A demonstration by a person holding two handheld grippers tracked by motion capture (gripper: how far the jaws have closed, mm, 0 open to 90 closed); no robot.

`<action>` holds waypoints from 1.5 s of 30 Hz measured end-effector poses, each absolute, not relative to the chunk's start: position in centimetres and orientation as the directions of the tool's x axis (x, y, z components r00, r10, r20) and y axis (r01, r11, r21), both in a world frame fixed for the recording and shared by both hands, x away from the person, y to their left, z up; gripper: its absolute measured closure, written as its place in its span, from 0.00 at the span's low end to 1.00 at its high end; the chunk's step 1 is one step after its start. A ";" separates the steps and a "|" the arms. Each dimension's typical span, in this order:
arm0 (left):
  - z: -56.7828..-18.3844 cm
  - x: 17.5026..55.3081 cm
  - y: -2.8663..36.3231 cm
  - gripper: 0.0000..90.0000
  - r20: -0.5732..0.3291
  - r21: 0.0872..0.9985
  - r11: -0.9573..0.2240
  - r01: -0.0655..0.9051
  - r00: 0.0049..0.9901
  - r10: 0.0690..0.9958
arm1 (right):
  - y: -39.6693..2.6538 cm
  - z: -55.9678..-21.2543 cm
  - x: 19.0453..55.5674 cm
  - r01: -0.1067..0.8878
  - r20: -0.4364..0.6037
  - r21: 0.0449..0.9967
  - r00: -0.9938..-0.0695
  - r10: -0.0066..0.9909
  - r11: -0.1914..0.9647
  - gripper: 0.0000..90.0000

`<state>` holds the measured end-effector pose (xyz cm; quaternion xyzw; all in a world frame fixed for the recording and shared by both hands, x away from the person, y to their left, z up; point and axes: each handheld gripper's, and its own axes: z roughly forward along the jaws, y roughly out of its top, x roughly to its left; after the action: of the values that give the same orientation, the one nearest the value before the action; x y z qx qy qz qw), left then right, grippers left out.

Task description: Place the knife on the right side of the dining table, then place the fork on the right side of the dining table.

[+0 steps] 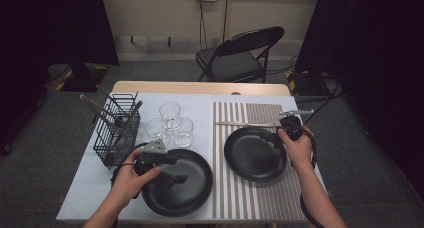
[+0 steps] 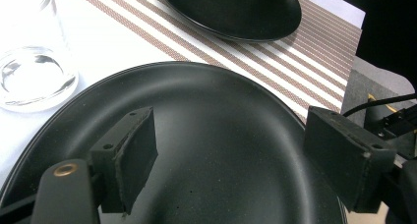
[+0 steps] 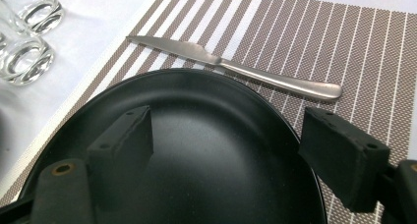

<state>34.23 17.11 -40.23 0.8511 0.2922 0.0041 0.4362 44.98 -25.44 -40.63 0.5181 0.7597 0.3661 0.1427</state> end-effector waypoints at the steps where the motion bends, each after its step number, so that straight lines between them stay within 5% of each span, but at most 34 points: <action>1: -40.2 34.3 17.2 0.22 -0.241 0.743 -0.456 0.490 0.831 0.501 | -25.5 -40.6 44.9 0.681 0.162 0.706 -0.424 0.891 0.196 0.22; 45: -38.1 34.8 19.8 0.22 -0.238 0.738 -0.426 0.523 0.793 0.561 | -22.1 -40.6 41.6 0.643 0.204 0.719 -0.557 0.805 0.263 0.22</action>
<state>34.83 19.84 -38.15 0.8442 0.3211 0.0218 0.4286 41.64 -22.06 -40.62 0.4592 0.7882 0.3969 0.1019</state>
